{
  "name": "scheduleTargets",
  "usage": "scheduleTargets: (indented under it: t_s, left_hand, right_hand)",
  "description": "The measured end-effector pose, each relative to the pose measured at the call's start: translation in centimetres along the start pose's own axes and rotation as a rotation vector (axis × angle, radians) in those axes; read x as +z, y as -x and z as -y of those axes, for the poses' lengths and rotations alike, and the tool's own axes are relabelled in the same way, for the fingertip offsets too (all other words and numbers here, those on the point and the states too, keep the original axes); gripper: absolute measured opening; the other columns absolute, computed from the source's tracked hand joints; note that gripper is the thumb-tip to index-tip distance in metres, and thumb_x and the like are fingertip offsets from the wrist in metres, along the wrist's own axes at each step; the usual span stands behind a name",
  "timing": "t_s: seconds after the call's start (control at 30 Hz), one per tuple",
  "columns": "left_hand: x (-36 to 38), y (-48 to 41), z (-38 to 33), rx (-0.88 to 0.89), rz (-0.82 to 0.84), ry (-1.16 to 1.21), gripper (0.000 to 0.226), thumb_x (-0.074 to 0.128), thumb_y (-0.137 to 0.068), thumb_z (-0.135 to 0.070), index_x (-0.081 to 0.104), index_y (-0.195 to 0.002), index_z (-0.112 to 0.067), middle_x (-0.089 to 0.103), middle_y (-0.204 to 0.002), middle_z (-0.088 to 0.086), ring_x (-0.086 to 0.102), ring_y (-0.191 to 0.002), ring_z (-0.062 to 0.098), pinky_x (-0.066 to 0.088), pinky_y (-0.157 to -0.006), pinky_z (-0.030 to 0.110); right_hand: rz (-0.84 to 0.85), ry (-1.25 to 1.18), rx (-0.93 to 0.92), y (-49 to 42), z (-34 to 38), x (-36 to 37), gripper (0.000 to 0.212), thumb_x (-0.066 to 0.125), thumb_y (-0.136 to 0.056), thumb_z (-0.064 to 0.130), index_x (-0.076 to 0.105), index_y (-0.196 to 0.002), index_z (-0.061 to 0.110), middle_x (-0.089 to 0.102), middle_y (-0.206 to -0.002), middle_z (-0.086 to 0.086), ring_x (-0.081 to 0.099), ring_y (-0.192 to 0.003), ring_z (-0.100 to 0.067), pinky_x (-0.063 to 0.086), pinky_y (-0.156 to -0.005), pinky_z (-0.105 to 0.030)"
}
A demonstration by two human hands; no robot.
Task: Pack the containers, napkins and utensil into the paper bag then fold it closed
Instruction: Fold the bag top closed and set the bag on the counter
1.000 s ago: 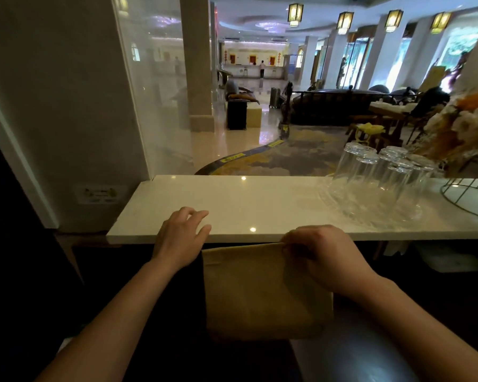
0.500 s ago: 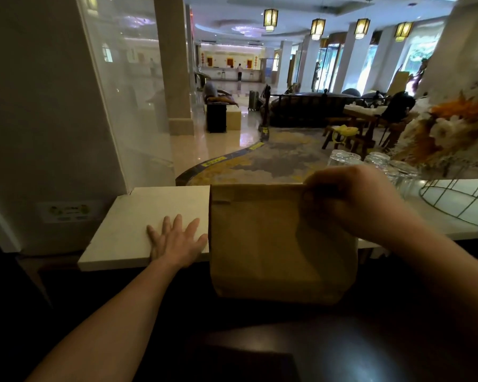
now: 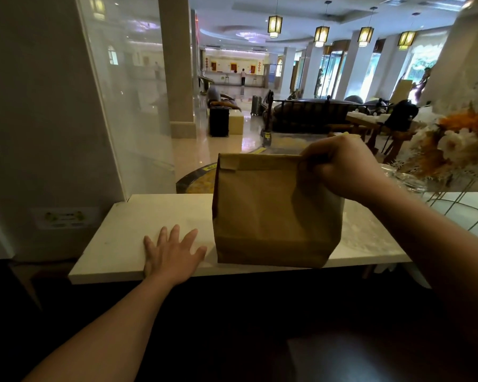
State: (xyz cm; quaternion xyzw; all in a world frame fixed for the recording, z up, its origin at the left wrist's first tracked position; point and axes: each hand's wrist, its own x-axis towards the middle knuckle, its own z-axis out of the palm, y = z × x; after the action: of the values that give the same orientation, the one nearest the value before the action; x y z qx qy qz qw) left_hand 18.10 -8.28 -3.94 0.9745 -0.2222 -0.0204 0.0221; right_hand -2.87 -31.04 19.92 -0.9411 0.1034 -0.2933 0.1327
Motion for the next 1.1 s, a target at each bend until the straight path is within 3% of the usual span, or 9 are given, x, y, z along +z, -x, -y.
scheduleTargets:
  t_s: [0.27,0.47,0.73,0.93,1.1]
  left_hand:
    - [0.0,0.0,0.0,0.003,-0.006,-0.003,0.074,0.007,-0.084,-0.081,0.011,-0.15,-0.047,0.008,-0.166,0.002,0.002,-0.15,0.033,-0.003,-0.114,0.065]
    - [0.4,-0.3,0.2,0.0,-0.005,0.014,0.081,0.001,-0.078,-0.085,0.012,-0.15,-0.049,0.01,-0.166,0.001,0.002,-0.15,0.031,-0.004,-0.113,0.064]
    - [1.0,-0.6,0.3,-0.019,-0.036,0.03,0.089,-0.006,-0.069,-0.087,0.012,-0.149,-0.051,0.012,-0.165,-0.001,0.003,-0.149,0.03,-0.004,-0.112,0.064]
    - [1.1,-0.4,0.3,-0.022,-0.055,0.022,0.09,-0.007,-0.068,-0.086,0.011,-0.149,-0.051,0.011,-0.165,-0.001,0.002,-0.15,0.028,-0.005,-0.113,0.062]
    - [1.1,-0.5,0.2,-0.027,-0.059,0.028,0.091,-0.007,-0.067,-0.086,0.012,-0.149,-0.051,0.011,-0.165,-0.002,0.001,-0.15,0.028,-0.007,-0.113,0.062]
  right_hand:
    - [0.022,-0.091,0.004,-3.0,-2.9,2.4,0.018,0.066,-0.087,0.011,0.075,-0.1,0.02,0.071,-0.096,0.002,0.063,-0.087,-0.014,0.052,-0.077,-0.032]
    - [0.041,-0.122,0.0,-4.7,-4.2,4.3,0.016,0.066,-0.089,0.015,0.074,-0.097,0.025,0.065,-0.085,0.012,0.059,-0.076,0.002,0.042,-0.062,-0.015]
    - [0.054,-0.165,0.009,-6.2,-5.2,5.6,0.013,0.069,-0.086,0.017,0.075,-0.095,0.023,0.073,-0.089,0.002,0.067,-0.082,-0.013,0.057,-0.075,-0.036]
    - [0.068,-0.189,0.013,-6.9,-5.4,6.5,0.013,0.069,-0.087,0.014,0.075,-0.097,0.021,0.068,-0.081,0.007,0.067,-0.076,-0.01,0.057,-0.074,-0.035]
    - [0.087,-0.121,-0.023,-7.3,-5.6,7.0,0.015,0.067,-0.089,0.016,0.073,-0.103,0.017,0.066,-0.088,0.004,0.064,-0.079,-0.015,0.055,-0.075,-0.036]
